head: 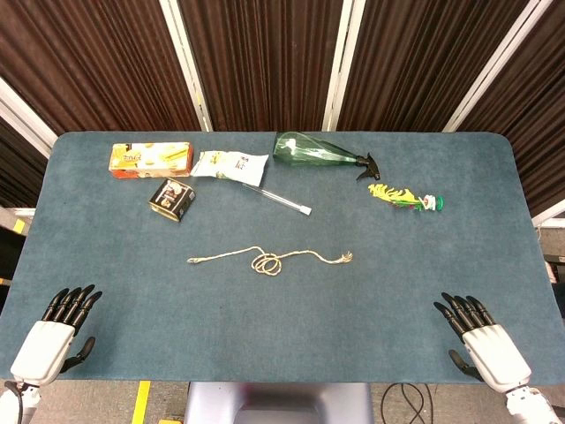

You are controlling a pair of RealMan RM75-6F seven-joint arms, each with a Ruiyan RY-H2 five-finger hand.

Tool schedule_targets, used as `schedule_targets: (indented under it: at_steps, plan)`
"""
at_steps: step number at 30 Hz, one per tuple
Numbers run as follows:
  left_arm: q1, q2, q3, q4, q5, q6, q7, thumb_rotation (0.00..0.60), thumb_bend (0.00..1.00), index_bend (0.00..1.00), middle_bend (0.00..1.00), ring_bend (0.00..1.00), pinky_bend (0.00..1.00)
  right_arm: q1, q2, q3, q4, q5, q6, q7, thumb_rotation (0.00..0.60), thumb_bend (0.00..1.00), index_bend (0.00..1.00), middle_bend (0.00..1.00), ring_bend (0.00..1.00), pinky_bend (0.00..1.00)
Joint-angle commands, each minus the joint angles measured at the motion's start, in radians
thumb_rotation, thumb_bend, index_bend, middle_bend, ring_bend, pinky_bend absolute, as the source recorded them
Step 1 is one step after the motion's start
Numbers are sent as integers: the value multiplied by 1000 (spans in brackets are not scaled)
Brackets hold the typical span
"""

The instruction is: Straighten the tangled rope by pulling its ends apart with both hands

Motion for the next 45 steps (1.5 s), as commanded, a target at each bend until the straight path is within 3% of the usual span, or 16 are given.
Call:
schedule_targets:
  at_steps: [1,11,23,31,37,45]
  plan:
    - [-1,-2,2,2,2,-5,5,600,433,0,0,0,20,0,2,0,-1,2,0,4,600,444,0,0,0,0]
    - [-48,-95,3,68,86,-13,-17,600,435,0,0,0,26,3,-28,19,11,14,3,-9,600,445,0,0,0,0]
    - [-230,-258,-116,67,27,-204,40,600,431,1,0,0,44,57,-65,70,-68,54,-67,-126,600,444,0,0,0,0]
    - [-314,-439,-197,203,-42,-240,38,600,428,146,0,0,43,82,-93,81,-92,64,-109,-238,600,444,0,0,0,0]
    - [-345,-494,-222,252,-69,-255,40,600,427,172,1,0,43,94,-115,97,-92,107,-142,-278,600,444,0,0,0,0]
    - [-425,-625,-262,383,-157,-342,59,600,427,286,19,0,44,110,-148,120,-81,165,-167,-326,600,444,0,0,0,0]
